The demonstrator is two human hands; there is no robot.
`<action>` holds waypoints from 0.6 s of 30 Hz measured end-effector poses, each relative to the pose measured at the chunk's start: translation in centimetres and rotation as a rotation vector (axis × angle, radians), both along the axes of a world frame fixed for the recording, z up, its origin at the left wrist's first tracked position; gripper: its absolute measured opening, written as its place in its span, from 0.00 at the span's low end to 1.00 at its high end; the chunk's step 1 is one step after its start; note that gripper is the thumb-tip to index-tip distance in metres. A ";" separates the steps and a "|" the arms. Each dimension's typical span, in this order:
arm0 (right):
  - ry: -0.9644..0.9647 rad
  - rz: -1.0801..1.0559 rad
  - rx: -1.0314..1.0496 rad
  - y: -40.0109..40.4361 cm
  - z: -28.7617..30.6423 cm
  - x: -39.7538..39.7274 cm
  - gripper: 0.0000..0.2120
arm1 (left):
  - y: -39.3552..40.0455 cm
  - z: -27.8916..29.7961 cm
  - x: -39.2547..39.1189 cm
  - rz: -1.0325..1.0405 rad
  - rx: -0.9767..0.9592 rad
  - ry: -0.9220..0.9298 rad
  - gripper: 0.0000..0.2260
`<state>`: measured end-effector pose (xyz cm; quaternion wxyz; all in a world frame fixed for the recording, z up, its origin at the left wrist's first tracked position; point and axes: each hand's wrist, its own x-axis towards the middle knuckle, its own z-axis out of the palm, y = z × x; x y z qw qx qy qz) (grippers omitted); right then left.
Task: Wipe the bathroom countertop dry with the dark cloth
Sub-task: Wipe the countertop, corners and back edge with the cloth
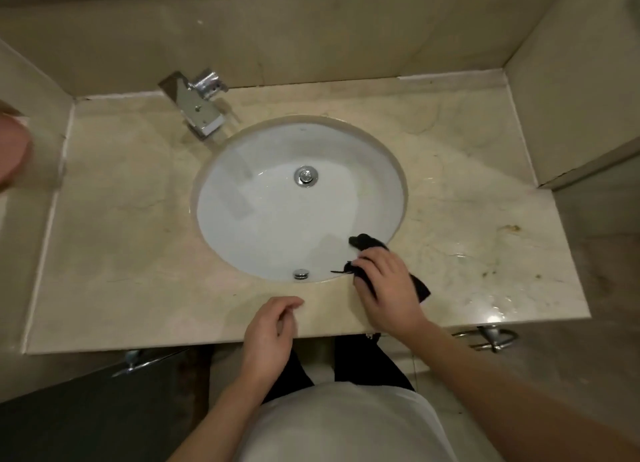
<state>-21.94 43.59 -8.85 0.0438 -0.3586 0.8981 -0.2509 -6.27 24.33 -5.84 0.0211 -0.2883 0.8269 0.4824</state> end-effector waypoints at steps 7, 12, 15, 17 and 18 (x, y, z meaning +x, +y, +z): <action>-0.023 -0.260 0.107 7.3 0.3 -2.8 0.21 | 6.4 0.8 -7.6 -0.150 0.042 0.059 0.14; -0.057 -0.335 0.155 10.2 0.5 -4.1 0.30 | 8.2 0.1 -9.8 -0.184 0.045 0.057 0.14; -0.077 -0.271 0.191 7.9 0.0 -2.7 0.29 | 8.9 -0.6 -10.2 -0.179 -0.039 0.074 0.14; -0.096 -0.309 0.197 6.7 -0.6 -2.3 0.29 | 9.3 -0.8 -10.5 -0.143 -0.077 0.078 0.15; -0.095 -0.313 0.208 6.4 -0.8 -2.3 0.29 | 9.5 -1.0 -10.6 -0.138 -0.103 0.082 0.15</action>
